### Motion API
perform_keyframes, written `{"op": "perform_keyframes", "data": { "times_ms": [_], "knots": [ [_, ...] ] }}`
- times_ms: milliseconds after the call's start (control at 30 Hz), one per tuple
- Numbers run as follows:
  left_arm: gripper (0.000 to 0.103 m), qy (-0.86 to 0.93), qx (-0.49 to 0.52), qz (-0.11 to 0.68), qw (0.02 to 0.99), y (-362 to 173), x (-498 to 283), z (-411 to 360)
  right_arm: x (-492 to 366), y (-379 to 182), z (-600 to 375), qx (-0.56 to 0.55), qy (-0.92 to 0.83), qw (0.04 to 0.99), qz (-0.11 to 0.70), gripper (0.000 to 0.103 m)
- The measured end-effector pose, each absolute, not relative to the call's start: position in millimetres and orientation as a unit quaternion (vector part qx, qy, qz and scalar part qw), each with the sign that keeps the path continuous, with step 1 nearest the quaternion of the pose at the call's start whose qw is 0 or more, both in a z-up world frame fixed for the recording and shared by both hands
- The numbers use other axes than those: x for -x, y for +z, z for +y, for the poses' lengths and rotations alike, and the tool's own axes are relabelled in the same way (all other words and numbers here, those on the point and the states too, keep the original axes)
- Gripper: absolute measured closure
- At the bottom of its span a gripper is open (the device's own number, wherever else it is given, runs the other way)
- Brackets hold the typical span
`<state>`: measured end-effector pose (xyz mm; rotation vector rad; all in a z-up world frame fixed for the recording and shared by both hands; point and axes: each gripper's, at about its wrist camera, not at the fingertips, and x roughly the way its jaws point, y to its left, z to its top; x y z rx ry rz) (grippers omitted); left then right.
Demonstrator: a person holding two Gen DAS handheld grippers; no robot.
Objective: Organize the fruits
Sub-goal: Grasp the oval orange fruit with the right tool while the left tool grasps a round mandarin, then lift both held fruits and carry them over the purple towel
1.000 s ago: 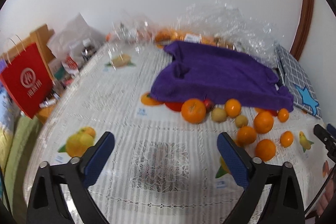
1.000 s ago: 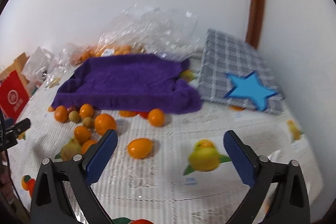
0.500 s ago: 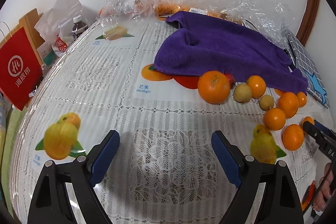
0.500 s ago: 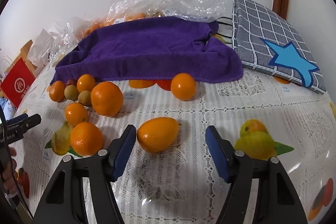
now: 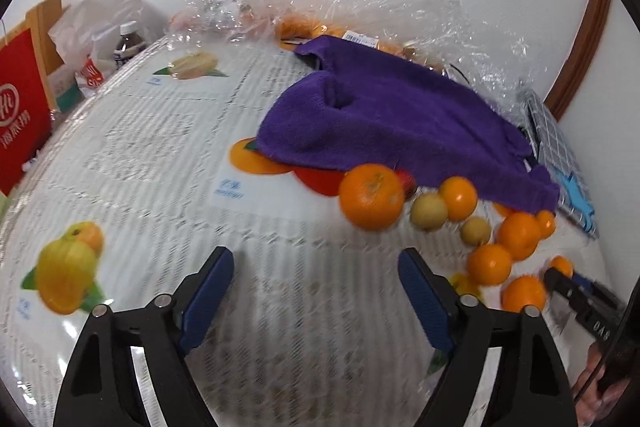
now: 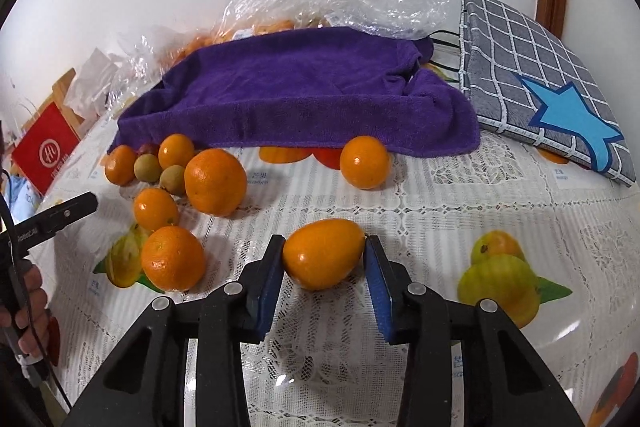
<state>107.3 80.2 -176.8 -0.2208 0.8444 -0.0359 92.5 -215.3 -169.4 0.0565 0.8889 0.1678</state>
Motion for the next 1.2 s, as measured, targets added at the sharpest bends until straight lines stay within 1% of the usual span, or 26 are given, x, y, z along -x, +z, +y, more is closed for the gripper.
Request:
{"op": "perform_keyframes", "data": {
  "times_ms": [33,133,367,433,467,500,567,600,633,900,1200],
  "knots": [
    [0.022,-0.016,0.105,0.409,0.906,-177,-112,77,-92,-169,-217,-0.03,0.079,0.9,0.428,0.063],
    [0.029,-0.022,0.091,0.41,0.907,-176,-126,69,-93,-169,-221,-0.038,0.076,0.9,0.428,0.063],
    [0.03,-0.035,0.073,0.411,0.908,-176,-147,57,-92,-169,-218,-0.031,0.082,0.901,0.426,0.063],
    [0.033,-0.039,0.071,0.412,0.908,-176,-150,55,-93,-170,-216,-0.024,0.078,0.9,0.428,0.063],
    [0.039,-0.04,0.07,0.412,0.908,-176,-152,54,-92,-170,-215,-0.022,0.078,0.9,0.428,0.063],
    [0.047,-0.04,0.07,0.415,0.906,-177,-154,53,-92,-170,-215,-0.021,0.078,0.901,0.427,0.063],
    [0.053,-0.045,0.071,0.415,0.906,-177,-154,53,-91,-169,-215,-0.02,0.081,0.902,0.425,0.063],
    [0.062,-0.056,0.078,0.414,0.905,-176,-154,54,-91,-169,-214,-0.019,0.083,0.902,0.424,0.063],
    [0.064,-0.071,0.088,0.413,0.904,-177,-153,56,-91,-169,-214,-0.018,0.085,0.901,0.424,0.063],
    [0.064,-0.073,0.121,0.372,0.917,-169,-135,65,-84,-164,-218,-0.028,0.097,0.91,0.401,0.063],
    [0.064,-0.069,0.134,0.355,0.923,-166,-131,71,-77,-158,-224,-0.047,0.096,0.92,0.377,0.063]
  ]
}}
